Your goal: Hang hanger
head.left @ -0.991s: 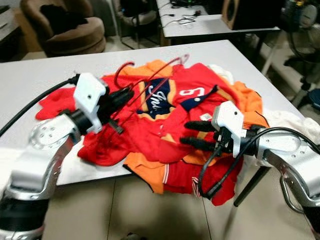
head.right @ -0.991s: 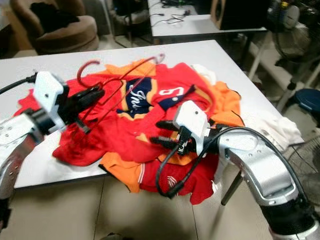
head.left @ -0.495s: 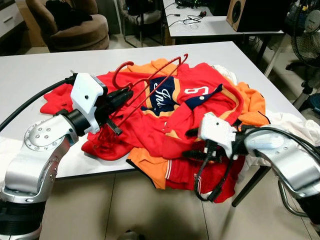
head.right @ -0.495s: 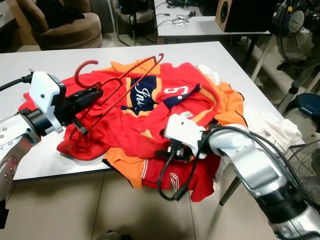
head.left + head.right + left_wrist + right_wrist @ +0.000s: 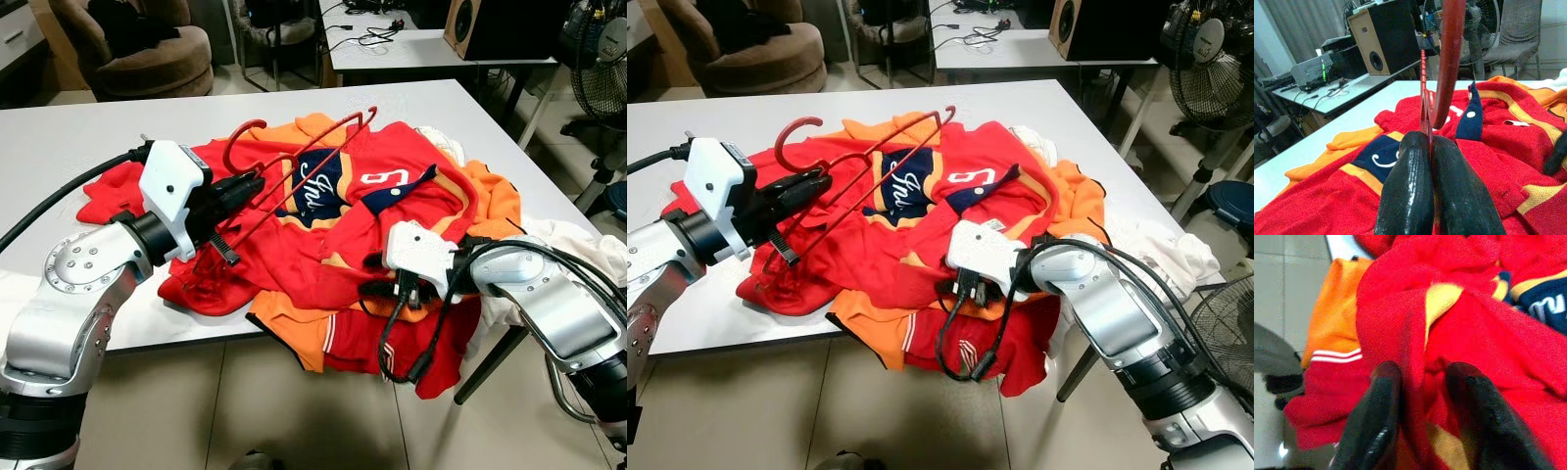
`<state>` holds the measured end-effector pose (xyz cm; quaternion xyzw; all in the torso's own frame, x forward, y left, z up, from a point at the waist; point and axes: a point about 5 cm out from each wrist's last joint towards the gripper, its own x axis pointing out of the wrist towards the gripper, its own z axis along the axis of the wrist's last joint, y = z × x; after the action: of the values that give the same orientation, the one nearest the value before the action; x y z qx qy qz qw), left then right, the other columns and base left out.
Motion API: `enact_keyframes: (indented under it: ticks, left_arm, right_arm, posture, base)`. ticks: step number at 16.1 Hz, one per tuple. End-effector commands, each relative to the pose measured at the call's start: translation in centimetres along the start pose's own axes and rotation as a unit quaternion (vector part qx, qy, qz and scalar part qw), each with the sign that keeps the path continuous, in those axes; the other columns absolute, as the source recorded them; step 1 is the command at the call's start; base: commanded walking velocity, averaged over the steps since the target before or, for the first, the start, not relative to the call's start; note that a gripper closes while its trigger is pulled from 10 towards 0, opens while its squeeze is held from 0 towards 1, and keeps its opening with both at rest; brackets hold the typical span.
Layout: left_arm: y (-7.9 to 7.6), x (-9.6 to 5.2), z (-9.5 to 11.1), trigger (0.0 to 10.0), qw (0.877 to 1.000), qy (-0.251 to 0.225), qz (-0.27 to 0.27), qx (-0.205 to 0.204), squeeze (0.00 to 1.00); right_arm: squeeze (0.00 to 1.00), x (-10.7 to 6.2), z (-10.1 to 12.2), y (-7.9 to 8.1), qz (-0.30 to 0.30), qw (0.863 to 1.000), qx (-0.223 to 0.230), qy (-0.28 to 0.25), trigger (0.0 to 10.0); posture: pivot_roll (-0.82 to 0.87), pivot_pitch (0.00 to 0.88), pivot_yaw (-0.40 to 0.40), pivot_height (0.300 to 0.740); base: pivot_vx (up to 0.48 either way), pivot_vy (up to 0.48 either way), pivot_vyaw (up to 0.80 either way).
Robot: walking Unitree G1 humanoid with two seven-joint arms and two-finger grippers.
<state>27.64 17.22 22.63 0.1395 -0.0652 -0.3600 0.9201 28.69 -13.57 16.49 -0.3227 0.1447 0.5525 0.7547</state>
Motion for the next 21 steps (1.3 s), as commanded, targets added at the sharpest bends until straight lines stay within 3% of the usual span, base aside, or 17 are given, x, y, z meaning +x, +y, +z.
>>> enact_keyframes:
  ticks: [1,6,13,15,18,19,21]
  left_arm:
    - [0.0,0.3,0.5,10.0,1.000,-0.006,0.001,0.007,0.00]
    - [-0.3,0.4,0.7,10.0,1.000,-0.011,0.002,0.006,0.00]
    - [-0.3,0.2,0.8,10.0,1.000,-0.013,0.011,0.011,0.00]
    - [2.2,0.4,1.7,10.0,0.993,-0.040,0.103,0.038,0.00]
    - [4.4,0.5,2.9,10.0,0.983,-0.060,0.164,0.057,0.00]
    - [5.8,0.5,3.9,10.0,0.975,-0.078,0.195,0.066,0.00]
    - [6.4,0.6,4.7,10.0,0.972,-0.090,0.202,0.076,0.00]
  right_arm:
    - [0.00,0.0,0.1,0.2,0.015,1.000,-0.003,-0.004,0.0]
    - [0.00,0.2,1.9,-0.4,0.016,0.997,0.018,-0.067,0.0]
    - [0.00,0.5,1.8,0.7,0.048,0.994,0.048,-0.081,0.0]
    - [0.00,2.9,4.9,-0.3,0.020,0.979,0.098,-0.176,0.0]
    - [0.00,5.3,7.6,-0.8,0.006,0.970,0.111,-0.215,0.0]
    - [0.00,7.3,9.5,-0.6,0.016,0.968,0.103,-0.229,0.0]
    - [0.00,9.7,11.3,-0.3,0.015,0.968,0.092,-0.232,0.0]
  posture:
    - [-0.16,0.023,0.049,0.740]
    - [-0.16,0.023,0.045,0.740]
    - [-0.16,0.025,0.037,0.740]
    - [-0.17,0.022,0.039,0.740]
    - [-0.18,0.020,0.041,0.740]
    - [-0.18,0.021,0.037,0.740]
    - [-0.18,0.016,0.034,0.740]
  base:
    - [0.000,0.000,0.00]
    - [0.000,0.000,0.00]
    - [0.000,0.000,0.00]
    - [0.000,0.000,0.00]
    - [0.000,0.000,0.00]
    - [0.000,0.000,0.00]
    - [0.000,0.000,0.00]
